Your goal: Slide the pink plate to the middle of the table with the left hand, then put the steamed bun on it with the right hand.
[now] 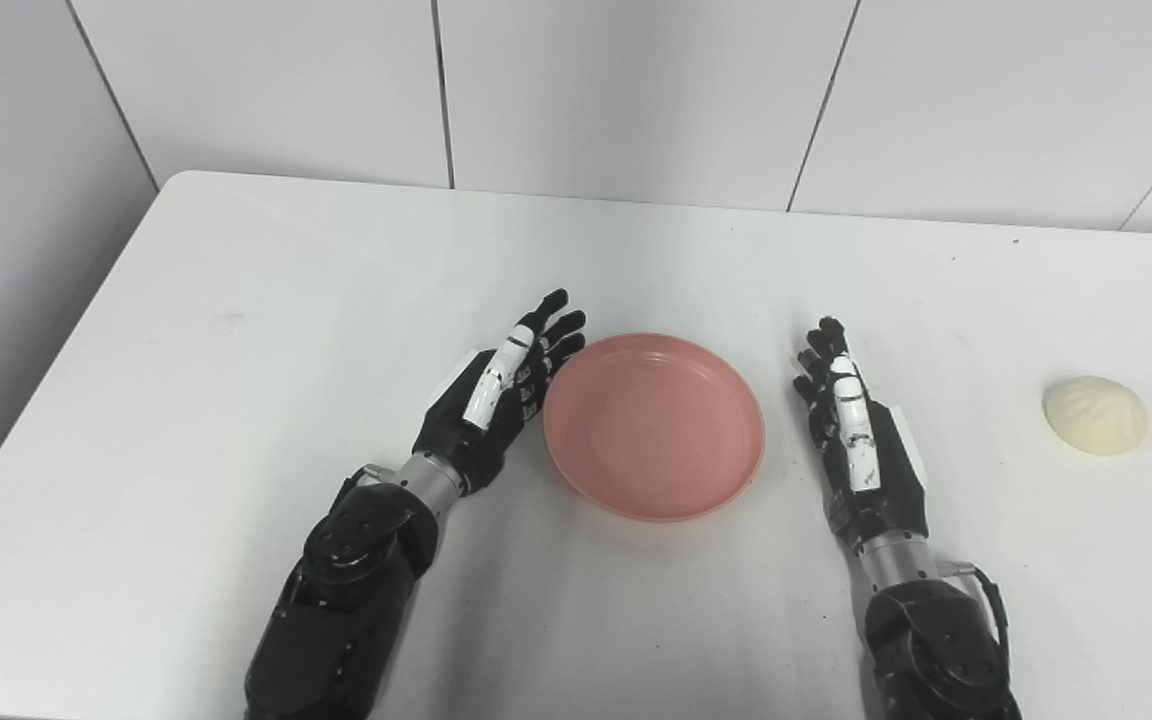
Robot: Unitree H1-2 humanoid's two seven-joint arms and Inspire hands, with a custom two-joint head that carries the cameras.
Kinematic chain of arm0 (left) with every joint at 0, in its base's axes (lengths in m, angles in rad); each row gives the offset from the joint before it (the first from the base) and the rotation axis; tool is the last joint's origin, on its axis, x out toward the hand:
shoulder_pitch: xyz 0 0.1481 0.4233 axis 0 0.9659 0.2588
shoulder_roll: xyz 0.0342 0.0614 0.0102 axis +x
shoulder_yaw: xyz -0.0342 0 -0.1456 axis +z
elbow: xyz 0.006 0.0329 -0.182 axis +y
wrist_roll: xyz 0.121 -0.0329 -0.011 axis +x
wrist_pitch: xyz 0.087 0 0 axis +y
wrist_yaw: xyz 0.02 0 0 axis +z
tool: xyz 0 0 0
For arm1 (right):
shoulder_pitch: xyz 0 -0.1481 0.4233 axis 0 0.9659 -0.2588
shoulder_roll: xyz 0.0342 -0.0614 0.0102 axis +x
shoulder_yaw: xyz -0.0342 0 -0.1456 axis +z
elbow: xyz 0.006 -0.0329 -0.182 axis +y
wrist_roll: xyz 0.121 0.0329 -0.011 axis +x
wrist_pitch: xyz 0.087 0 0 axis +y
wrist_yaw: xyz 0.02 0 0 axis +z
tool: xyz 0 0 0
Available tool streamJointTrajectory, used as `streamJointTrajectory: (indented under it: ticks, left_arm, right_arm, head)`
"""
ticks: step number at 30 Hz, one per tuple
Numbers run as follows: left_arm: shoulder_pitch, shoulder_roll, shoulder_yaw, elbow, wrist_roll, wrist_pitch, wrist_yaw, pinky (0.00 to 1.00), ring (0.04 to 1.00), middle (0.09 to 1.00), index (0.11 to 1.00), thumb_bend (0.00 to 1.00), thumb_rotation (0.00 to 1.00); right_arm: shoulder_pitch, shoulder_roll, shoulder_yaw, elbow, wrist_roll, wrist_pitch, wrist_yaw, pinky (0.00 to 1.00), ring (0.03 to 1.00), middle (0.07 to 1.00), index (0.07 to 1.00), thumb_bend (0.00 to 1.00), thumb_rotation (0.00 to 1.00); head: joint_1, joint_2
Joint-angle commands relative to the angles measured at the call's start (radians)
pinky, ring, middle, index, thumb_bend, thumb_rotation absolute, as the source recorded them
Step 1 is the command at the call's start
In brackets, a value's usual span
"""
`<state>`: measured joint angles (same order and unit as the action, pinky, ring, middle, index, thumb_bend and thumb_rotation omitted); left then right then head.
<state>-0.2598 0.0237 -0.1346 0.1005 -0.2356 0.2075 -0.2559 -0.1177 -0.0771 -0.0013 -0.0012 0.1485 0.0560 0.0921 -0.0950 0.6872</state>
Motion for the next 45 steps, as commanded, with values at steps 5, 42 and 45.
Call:
streamJointTrajectory:
  ticks: [5, 42, 45]
  left_arm:
    - [0.023, -0.008, 0.028, 0.015, 0.017, -0.003, 0.023, 1.0, 0.984, 0.978, 0.991, 0.38, 1.0]
    - [0.039, 0.046, 0.103, 0.134, -0.001, -0.075, -0.021, 0.98, 0.966, 0.948, 0.964, 0.36, 1.0]
    - [0.037, 0.051, 0.109, 0.144, -0.004, -0.082, -0.032, 0.98, 0.966, 0.949, 0.962, 0.36, 1.0]
  right_arm:
    - [-0.019, 0.021, -0.012, -0.039, 0.002, 0.024, -0.022, 1.0, 1.0, 1.0, 1.0, 0.18, 1.0]
    - [-0.234, -0.446, -0.131, -0.39, -0.582, 0.209, -0.029, 0.66, 0.747, 0.809, 0.884, 0.77, 0.78]
    - [-0.228, -0.505, -0.134, -0.387, -0.637, 0.223, -0.002, 0.62, 0.743, 0.81, 0.864, 0.79, 0.69]
  head:
    - [-0.011, -0.001]
    - [-0.262, -0.065]
    - [-0.274, -0.067]
